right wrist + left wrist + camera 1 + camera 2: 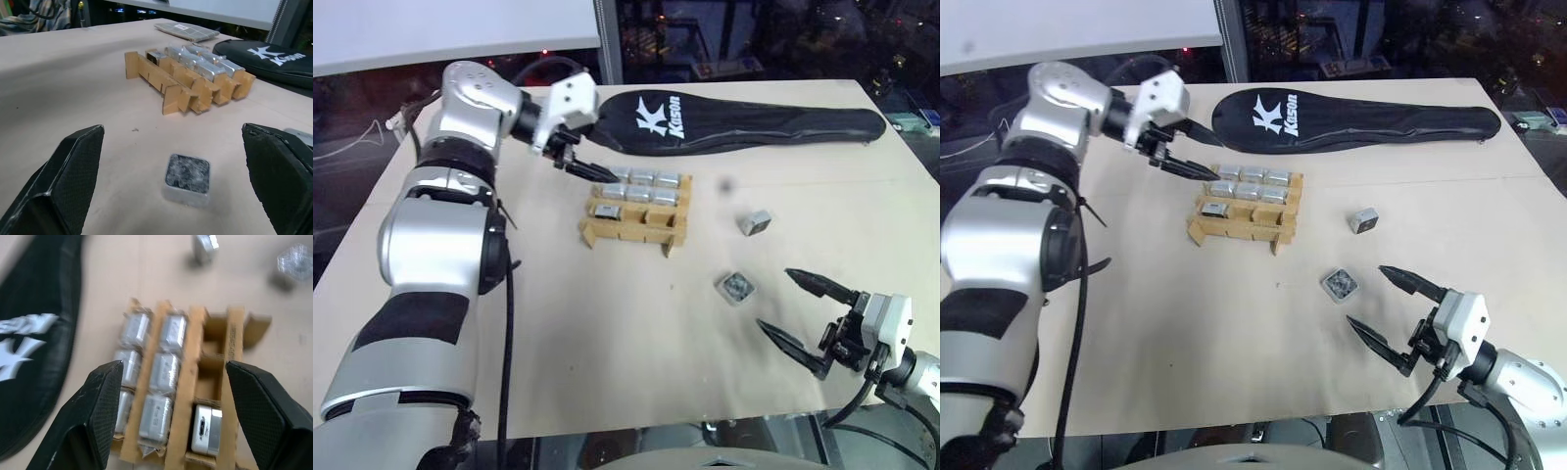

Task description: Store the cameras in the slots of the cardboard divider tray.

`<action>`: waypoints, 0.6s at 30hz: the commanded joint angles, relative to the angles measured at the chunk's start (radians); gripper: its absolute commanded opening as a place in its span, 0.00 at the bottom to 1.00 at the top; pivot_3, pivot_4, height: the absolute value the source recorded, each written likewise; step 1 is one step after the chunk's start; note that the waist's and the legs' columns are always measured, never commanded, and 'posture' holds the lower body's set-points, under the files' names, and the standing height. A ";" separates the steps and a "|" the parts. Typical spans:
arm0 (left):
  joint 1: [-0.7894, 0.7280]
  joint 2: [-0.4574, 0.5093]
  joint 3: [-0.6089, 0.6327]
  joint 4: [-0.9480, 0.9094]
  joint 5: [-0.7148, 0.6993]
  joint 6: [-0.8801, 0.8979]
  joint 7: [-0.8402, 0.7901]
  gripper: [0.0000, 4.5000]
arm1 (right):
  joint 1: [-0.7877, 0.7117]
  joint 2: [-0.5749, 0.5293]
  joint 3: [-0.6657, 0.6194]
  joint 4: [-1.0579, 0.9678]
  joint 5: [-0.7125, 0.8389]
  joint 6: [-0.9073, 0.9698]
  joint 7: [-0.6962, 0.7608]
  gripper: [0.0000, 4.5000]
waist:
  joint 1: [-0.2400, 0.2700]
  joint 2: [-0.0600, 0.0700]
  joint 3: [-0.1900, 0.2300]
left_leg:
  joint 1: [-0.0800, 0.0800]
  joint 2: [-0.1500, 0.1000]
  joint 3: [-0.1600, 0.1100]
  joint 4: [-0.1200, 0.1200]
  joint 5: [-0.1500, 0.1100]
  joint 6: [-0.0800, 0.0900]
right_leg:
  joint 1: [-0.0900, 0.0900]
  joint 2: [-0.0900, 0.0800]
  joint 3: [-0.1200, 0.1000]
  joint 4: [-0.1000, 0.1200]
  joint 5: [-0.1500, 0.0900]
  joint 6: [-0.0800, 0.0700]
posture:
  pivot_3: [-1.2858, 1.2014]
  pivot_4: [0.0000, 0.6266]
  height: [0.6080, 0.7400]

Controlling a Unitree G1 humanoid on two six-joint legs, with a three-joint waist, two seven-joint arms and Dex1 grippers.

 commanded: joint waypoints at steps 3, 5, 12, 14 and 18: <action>0.344 0.216 -0.026 -0.565 -0.462 0.287 -0.004 0.76 | -0.001 -0.036 0.000 0.008 -0.057 0.045 -0.042 1.00 | -0.005 0.001 0.000 | -0.001 0.001 0.000 0.000 0.000 0.000 | -0.001 0.000 0.000 0.000 0.000 0.000 | 0.52 0.24 1.00; 0.626 0.281 0.135 -0.829 -0.580 0.417 0.024 0.76 | -0.035 -0.049 0.041 0.017 -0.105 0.091 -0.077 1.00 | -0.010 0.001 0.000 | 0.000 0.002 0.003 0.000 0.000 0.000 | -0.002 0.001 0.004 0.000 0.000 -0.001 | 0.52 0.24 1.00; 1.439 0.186 0.614 -1.440 -0.734 0.569 0.342 0.76 | -0.164 -0.060 0.145 0.080 -0.137 0.194 -0.088 1.00 | 0.019 0.002 0.000 | -0.005 0.012 0.007 -0.003 0.000 -0.001 | -0.008 0.003 0.010 -0.003 0.003 -0.006 | 0.52 0.24 1.00; 1.599 0.081 0.702 -1.572 -0.735 0.540 0.442 0.76 | -0.206 -0.067 0.170 0.113 -0.143 0.222 -0.083 1.00 | 0.030 0.004 -0.001 | -0.002 0.013 0.010 -0.003 0.000 -0.001 | -0.005 0.003 0.011 -0.006 0.005 -0.008 | 0.52 0.24 1.00; 1.771 -0.039 0.774 -1.742 -0.736 0.490 0.524 0.76 | -0.263 -0.072 0.199 0.150 -0.147 0.274 -0.081 1.00 | 0.055 0.003 -0.002 | 0.001 0.014 0.008 -0.001 0.000 -0.001 | 0.002 0.004 0.008 -0.012 0.004 -0.008 | 0.52 0.24 1.00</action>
